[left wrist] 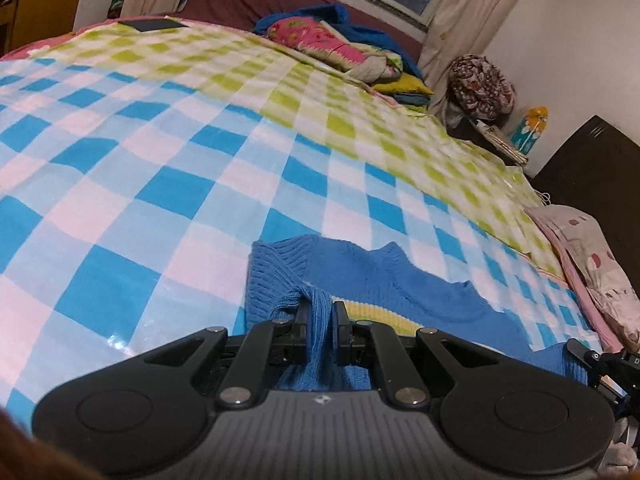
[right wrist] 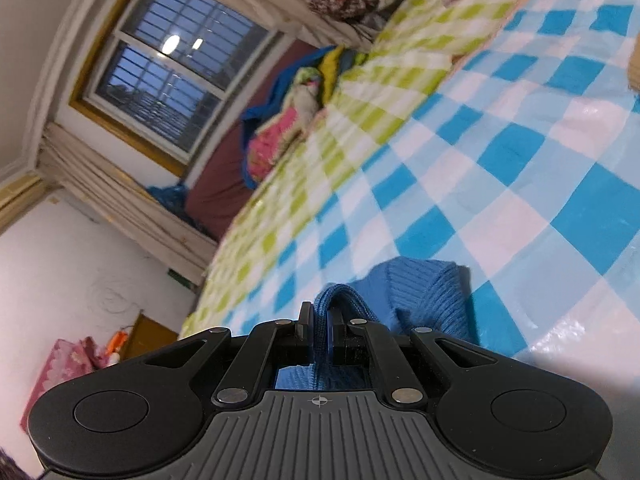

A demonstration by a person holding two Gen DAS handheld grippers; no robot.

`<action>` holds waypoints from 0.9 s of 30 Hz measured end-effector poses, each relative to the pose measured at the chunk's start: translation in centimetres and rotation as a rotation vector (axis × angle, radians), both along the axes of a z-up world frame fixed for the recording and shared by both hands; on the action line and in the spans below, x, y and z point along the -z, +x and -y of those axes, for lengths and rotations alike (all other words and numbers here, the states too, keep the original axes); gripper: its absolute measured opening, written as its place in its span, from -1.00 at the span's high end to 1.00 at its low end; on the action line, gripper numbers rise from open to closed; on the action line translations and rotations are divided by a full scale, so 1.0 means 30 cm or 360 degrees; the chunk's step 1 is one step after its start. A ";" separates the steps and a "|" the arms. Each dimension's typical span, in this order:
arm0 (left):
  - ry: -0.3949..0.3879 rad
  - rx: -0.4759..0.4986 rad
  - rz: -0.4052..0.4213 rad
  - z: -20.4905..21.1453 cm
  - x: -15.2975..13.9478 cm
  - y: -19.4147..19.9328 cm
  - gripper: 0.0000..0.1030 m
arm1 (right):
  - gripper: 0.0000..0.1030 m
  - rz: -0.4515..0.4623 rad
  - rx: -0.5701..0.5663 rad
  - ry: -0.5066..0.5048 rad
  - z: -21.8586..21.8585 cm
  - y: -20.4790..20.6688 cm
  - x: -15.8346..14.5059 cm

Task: Fold small clothes
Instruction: 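Grasp the hem with the left gripper while the right gripper grasps it too, then lift the hem and fold it toward the collar with both grippers, then release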

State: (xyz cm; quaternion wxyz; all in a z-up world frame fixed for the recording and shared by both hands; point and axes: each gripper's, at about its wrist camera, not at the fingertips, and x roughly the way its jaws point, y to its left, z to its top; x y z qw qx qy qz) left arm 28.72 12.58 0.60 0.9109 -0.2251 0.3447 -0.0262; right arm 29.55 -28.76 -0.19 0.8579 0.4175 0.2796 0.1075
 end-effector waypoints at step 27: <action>0.0360 0.0329 0.0244 0.178 -0.105 -0.313 0.22 | 0.39 0.0181 -0.0197 -0.0500 -0.046 -0.140 -0.079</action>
